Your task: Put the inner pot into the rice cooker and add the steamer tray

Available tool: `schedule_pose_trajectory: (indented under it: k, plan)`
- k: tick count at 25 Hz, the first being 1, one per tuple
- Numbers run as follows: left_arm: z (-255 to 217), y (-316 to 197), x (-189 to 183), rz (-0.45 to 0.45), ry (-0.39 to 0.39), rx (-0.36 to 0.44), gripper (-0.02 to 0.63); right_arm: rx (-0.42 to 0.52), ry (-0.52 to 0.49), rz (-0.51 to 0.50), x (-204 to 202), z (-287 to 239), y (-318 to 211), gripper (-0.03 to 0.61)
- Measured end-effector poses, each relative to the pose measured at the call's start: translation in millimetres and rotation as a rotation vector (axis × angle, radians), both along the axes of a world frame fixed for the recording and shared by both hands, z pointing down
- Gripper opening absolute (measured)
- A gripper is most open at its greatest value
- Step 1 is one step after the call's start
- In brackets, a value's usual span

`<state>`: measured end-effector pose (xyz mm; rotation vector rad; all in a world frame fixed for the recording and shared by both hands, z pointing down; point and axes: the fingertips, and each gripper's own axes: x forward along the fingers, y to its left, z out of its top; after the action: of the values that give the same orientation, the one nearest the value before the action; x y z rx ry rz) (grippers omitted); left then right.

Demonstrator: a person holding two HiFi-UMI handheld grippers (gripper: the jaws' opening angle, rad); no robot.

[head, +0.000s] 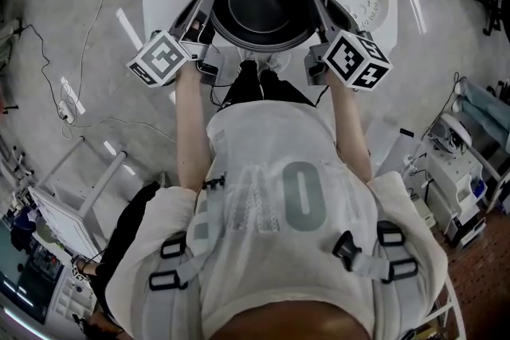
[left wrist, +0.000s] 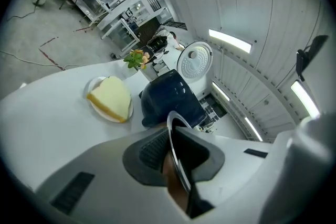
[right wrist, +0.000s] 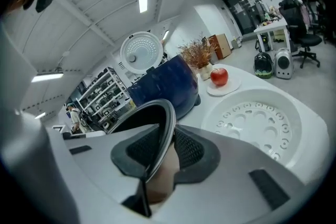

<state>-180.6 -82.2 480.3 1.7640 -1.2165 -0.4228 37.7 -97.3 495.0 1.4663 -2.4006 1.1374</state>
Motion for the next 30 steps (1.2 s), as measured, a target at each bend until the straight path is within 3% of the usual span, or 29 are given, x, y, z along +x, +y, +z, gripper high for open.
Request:
schedule_pose_trajectory:
  k: [8,19,25,30]
  plan:
    - [-17,13,-7,-0.033,-0.036,0.014,0.044,0.048,0.056,-0.072,-10,-17,-1,0.086]
    - [-74,45,-84,-0.198,-0.078,0.145,0.044,0.182,0.021,-0.249,-97,-74,-7,0.087]
    - [-89,59,-139,-0.291,-0.117,0.152,0.044,0.253,0.025,-0.329,-154,-100,-12,0.087]
    - [-121,46,-169,-0.29,-0.13,0.259,0.046,0.343,0.033,-0.355,-189,-133,-28,0.089]
